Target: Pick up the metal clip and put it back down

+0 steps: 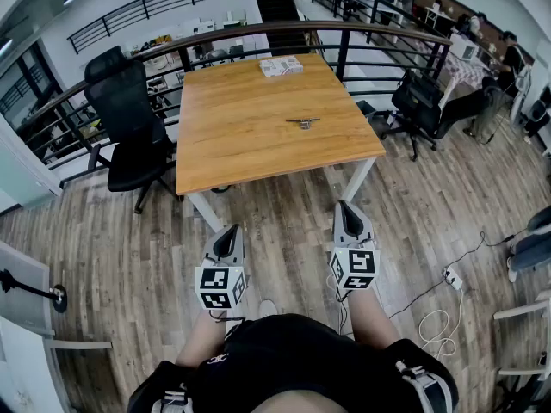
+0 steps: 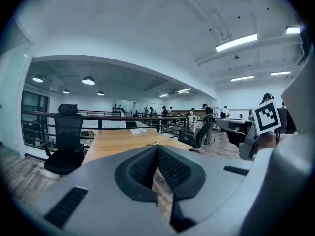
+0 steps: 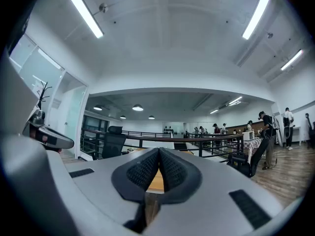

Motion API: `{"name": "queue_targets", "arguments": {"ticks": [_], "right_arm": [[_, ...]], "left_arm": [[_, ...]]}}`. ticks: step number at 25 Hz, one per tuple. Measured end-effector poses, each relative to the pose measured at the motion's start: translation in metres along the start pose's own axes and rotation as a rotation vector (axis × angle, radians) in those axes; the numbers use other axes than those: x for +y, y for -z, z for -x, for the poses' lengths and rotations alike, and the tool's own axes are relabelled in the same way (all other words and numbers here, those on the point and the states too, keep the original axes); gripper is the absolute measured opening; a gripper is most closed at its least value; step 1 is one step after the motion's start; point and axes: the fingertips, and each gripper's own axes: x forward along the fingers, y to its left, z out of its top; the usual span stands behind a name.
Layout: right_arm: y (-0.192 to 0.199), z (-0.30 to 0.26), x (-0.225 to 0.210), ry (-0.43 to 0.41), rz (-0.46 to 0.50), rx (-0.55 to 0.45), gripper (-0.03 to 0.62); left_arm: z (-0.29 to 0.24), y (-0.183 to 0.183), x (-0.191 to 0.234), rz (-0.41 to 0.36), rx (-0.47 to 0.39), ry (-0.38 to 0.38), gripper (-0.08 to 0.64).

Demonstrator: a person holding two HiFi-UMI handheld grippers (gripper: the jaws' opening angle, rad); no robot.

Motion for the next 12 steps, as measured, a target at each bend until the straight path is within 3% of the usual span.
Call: {"name": "queue_targets", "arguments": {"ticks": [12], "right_arm": [[-0.006,-0.009,0.004,0.015,0.019,-0.003,0.017]], "left_arm": [[-0.014,-0.007,0.009,0.006,-0.013,0.038,0.014]]}}
